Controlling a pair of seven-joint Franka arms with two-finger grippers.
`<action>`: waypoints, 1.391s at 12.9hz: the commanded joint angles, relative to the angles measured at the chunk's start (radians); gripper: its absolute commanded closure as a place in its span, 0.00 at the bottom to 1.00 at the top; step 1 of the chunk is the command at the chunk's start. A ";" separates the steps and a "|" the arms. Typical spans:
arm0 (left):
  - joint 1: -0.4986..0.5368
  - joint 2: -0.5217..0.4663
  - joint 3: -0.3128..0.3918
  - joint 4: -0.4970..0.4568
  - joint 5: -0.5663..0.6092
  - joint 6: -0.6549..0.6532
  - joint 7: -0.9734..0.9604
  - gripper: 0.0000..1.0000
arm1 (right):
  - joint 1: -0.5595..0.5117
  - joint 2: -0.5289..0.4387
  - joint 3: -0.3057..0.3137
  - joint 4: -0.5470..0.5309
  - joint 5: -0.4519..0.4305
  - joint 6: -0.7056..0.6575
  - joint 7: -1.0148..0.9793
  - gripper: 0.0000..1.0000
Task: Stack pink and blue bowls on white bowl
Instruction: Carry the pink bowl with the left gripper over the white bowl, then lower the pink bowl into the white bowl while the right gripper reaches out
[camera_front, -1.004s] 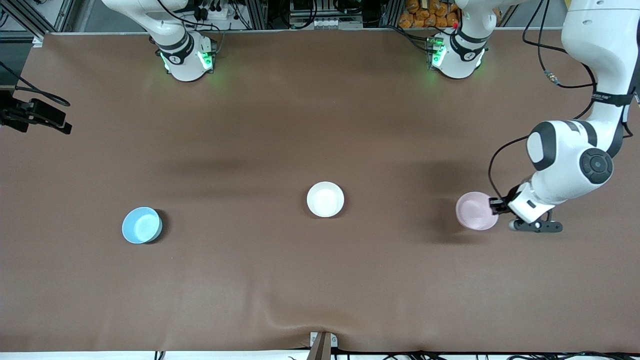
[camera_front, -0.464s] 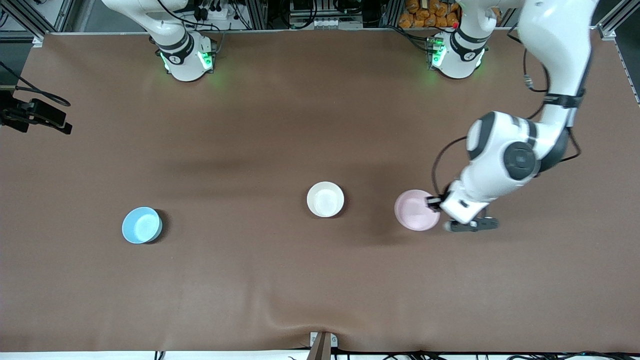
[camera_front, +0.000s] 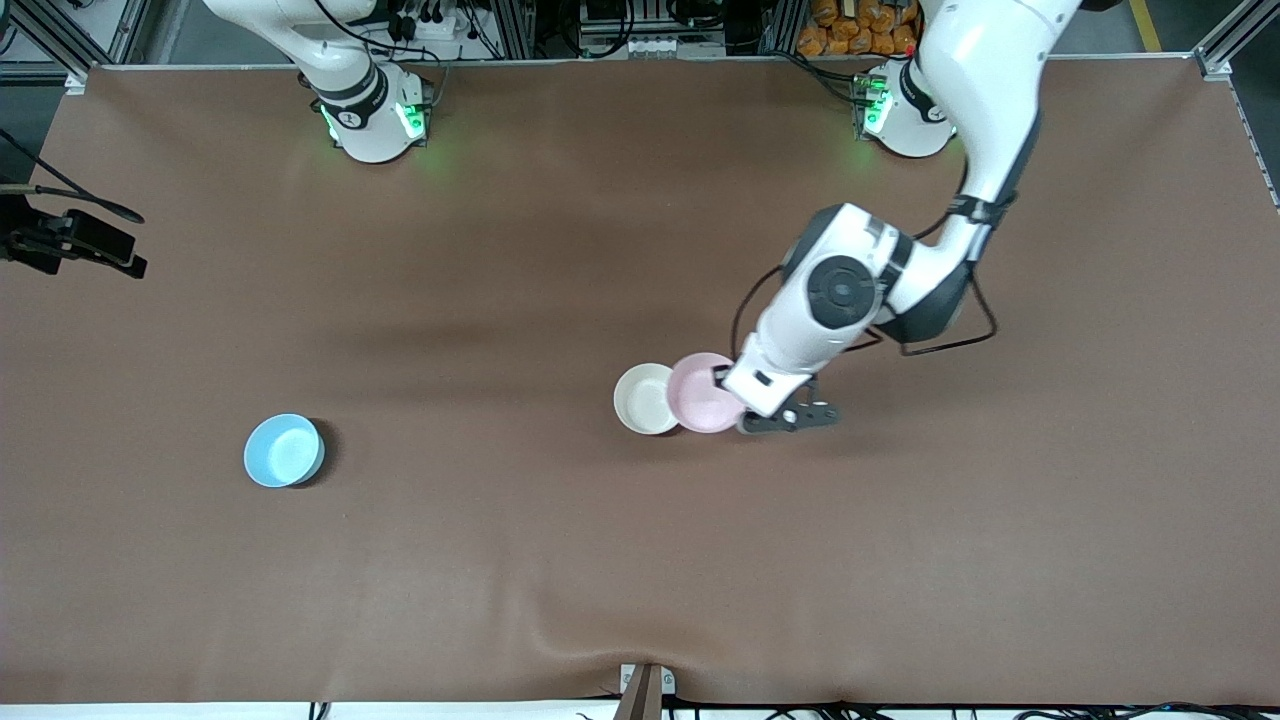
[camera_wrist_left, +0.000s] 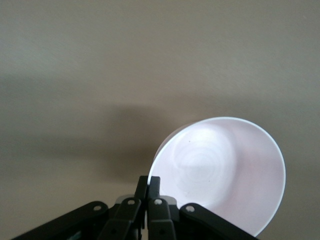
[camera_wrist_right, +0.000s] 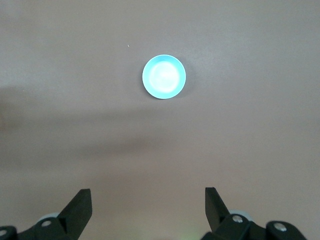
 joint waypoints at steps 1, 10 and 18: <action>-0.032 0.050 0.012 0.059 -0.007 -0.026 -0.038 1.00 | -0.001 0.005 0.002 -0.001 -0.003 -0.012 0.007 0.00; -0.071 0.143 0.009 0.125 -0.020 0.027 -0.046 1.00 | 0.016 0.074 0.002 0.004 -0.014 0.023 0.012 0.00; -0.073 0.179 0.009 0.125 -0.027 0.110 -0.040 1.00 | 0.018 0.085 0.004 0.007 -0.014 0.029 0.012 0.00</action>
